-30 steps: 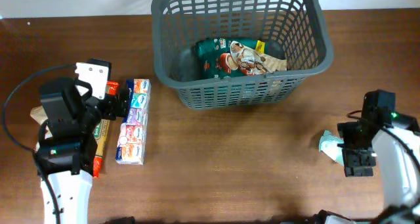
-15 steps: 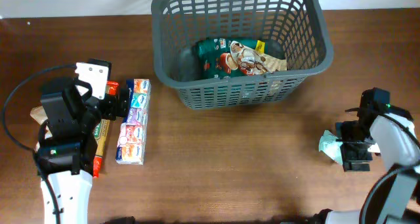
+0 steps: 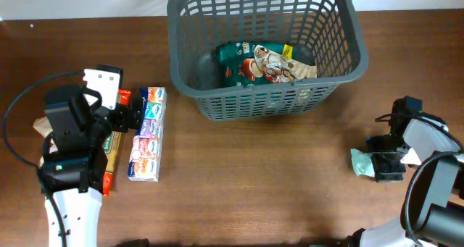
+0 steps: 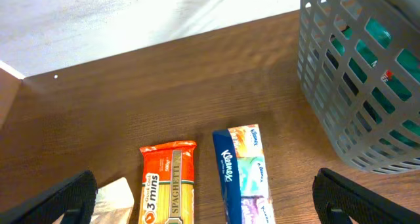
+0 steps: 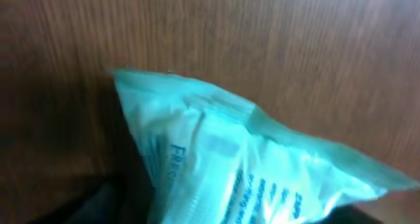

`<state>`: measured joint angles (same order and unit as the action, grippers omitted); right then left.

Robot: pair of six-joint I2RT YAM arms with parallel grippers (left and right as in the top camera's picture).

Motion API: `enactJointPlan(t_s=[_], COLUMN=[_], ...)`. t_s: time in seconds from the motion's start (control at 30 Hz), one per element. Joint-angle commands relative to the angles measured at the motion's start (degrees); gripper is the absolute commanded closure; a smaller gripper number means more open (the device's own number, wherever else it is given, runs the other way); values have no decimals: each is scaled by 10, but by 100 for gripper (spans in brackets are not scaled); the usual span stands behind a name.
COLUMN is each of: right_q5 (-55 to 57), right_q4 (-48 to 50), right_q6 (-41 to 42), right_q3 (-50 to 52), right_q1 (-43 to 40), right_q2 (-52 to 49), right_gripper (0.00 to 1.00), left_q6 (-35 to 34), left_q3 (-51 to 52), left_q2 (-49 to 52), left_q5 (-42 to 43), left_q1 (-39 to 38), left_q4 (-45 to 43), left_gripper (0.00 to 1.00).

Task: Pack container
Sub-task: 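Lift the mint-green packet and carry it into the basket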

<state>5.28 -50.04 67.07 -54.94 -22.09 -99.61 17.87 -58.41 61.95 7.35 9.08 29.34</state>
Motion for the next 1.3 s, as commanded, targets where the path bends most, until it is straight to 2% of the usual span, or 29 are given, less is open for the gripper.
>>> enactJointPlan(t_s=[0.0, 0.1, 0.17, 0.33, 0.5, 0.7, 0.83, 0.9, 1.07, 1.27], right_q5=[7, -8, -22, -44, -44, -19, -92, -183, -314, -339], right_q4=[0, 0, 4, -11, -66, -134, -152, -150, -130, -90], right_q6=[-8, -20, -40, -109, -159, -236, -375, -471, -653, -731], right_q3=[2, 2, 0, -26, -100, -258, -394, -457, -519, -519], right_q1=[-2, -2, -2, -2, -2, -2, 7, 21, 77, 173], right_q2=[-23, -22, -22, -11, 59, 157, 212, 231, 239, 204], right_gripper=[53, 83, 97, 97, 97, 96, 97, 96, 96, 96], left_q6=[7, 7, 7, 7, 7, 7, 7, 7, 7, 7], left_q3=[-11, -11, -11, -11, -11, -11, -11, -11, -11, -11], left_q2=[2, 2, 2, 2, 2, 2, 2, 2, 2, 2], left_q5=[10, 10, 10, 10, 10, 10, 10, 10, 10, 10], left_q1=[2, 2, 2, 2, 2, 2, 2, 2, 2, 2], left_q4=[-1, -1, -1, -1, -1, -1, -1, -1, -1, -1], left_gripper=[1, 1, 1, 1, 1, 1, 1, 1, 1, 1])
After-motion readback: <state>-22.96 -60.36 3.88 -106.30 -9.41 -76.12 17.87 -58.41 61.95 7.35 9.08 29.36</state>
